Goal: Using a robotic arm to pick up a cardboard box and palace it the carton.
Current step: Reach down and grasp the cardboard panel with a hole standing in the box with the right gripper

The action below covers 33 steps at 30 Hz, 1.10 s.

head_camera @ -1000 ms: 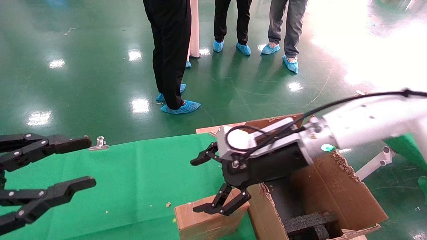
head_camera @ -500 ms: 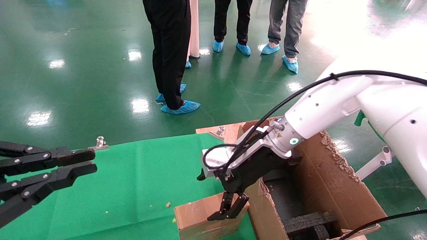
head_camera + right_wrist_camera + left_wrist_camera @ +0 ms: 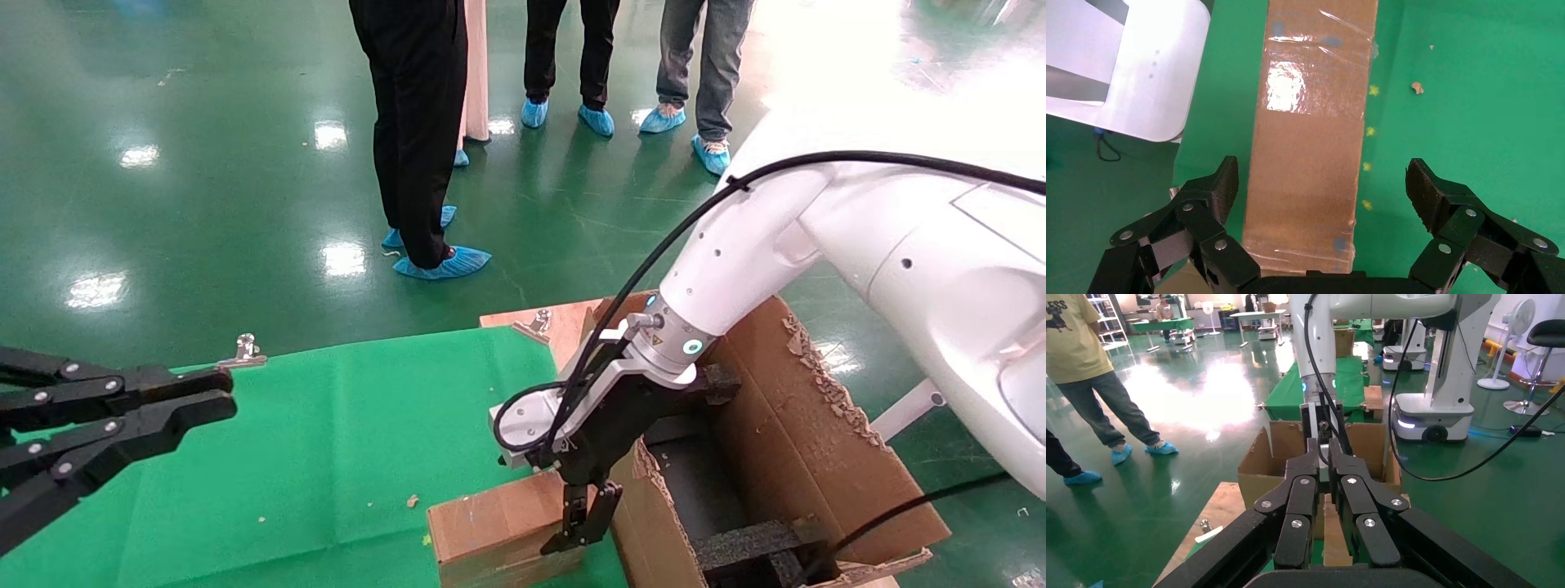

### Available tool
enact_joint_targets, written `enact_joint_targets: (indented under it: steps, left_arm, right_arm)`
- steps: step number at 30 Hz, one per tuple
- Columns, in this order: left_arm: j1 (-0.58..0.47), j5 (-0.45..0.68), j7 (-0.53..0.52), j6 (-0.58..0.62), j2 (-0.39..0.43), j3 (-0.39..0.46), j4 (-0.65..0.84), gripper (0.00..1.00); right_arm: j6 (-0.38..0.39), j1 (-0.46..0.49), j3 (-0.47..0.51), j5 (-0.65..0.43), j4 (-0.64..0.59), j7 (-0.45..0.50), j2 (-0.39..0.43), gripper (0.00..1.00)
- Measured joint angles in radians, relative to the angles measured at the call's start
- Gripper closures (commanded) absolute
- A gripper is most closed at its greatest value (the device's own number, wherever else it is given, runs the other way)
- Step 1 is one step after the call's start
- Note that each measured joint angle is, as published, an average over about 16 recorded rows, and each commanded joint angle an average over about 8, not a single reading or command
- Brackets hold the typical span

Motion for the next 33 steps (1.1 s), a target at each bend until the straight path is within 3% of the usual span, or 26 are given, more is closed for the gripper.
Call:
enact_joint_targets:
  steps: [2, 3, 10, 11, 33]
  left_arm:
    - [0.000, 0.000, 0.000, 0.000, 0.000, 0.000, 0.000, 0.00]
    - [0.000, 0.000, 0.000, 0.000, 0.000, 0.000, 0.000, 0.00]
    - [0.000, 0.000, 0.000, 0.000, 0.000, 0.000, 0.000, 0.00]
    - [0.000, 0.000, 0.000, 0.000, 0.000, 0.000, 0.000, 0.00]
    - [0.000, 0.000, 0.000, 0.000, 0.000, 0.000, 0.000, 0.00]
  right_arm:
    - [0.000, 0.005, -0.012, 0.000, -0.006, -0.007, -0.005, 0.00]
    - [0.000, 0.007, -0.016, 0.001, -0.008, -0.009, -0.007, 0.08]
    - [0.001, 0.011, -0.024, 0.001, -0.013, -0.013, -0.011, 0.94]
    - [0.001, 0.010, -0.023, 0.001, -0.012, -0.012, -0.010, 0.99]
    - [0.000, -0.001, 0.001, 0.002, 0.002, -0.003, 0.001, 1.00]
